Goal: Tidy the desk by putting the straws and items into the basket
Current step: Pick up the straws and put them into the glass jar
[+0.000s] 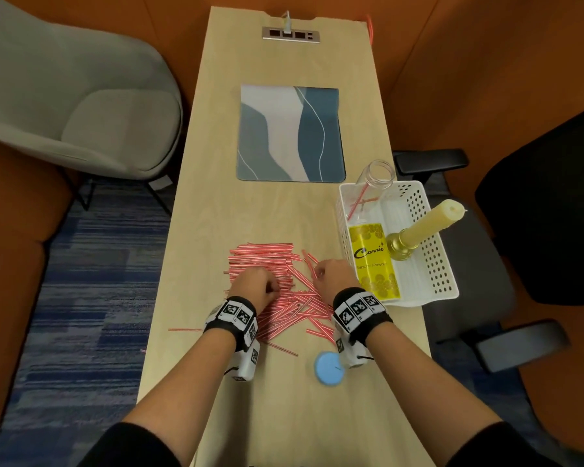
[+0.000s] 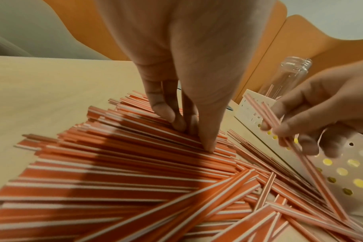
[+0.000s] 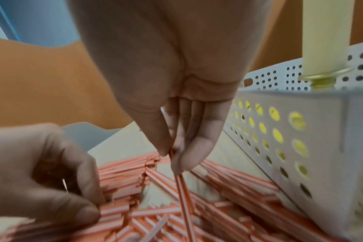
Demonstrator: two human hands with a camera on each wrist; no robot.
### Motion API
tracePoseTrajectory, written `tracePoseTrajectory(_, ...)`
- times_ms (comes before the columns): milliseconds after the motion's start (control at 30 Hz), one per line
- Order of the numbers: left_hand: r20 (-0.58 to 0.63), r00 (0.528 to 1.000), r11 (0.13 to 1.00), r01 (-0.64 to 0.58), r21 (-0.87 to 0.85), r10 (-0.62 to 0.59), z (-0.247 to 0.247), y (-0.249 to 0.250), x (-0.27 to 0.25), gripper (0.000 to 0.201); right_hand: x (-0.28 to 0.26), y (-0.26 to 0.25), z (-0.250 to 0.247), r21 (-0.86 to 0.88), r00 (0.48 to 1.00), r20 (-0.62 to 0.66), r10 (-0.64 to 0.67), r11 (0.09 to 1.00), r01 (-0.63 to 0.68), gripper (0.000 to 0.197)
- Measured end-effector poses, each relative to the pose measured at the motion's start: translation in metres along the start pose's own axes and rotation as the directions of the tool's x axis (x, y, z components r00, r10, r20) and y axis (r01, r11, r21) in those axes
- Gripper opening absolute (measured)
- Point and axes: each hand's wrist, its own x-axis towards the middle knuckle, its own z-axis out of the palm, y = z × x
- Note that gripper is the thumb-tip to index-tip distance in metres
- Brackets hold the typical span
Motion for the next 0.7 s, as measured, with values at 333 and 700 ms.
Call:
tracePoseTrajectory(333, -0.005, 0.997, 0.997, -0.073, -0.035, 0.073, -0.011, 0.0, 0.002, 0.006, 0.003, 0.002, -0.034, 0.088, 0.99, -0.019, -0.137, 0.987, 0.138, 0.01)
tracePoseTrajectory(700, -0.114, 0.991, 0.945, -0.101, -0.31, 0.068, -0.022, 0.013, 0.018, 0.029, 0.01, 0.006, -0.024, 0.088, 0.983, 0.134, -0.126, 0.989, 0.115, 0.027)
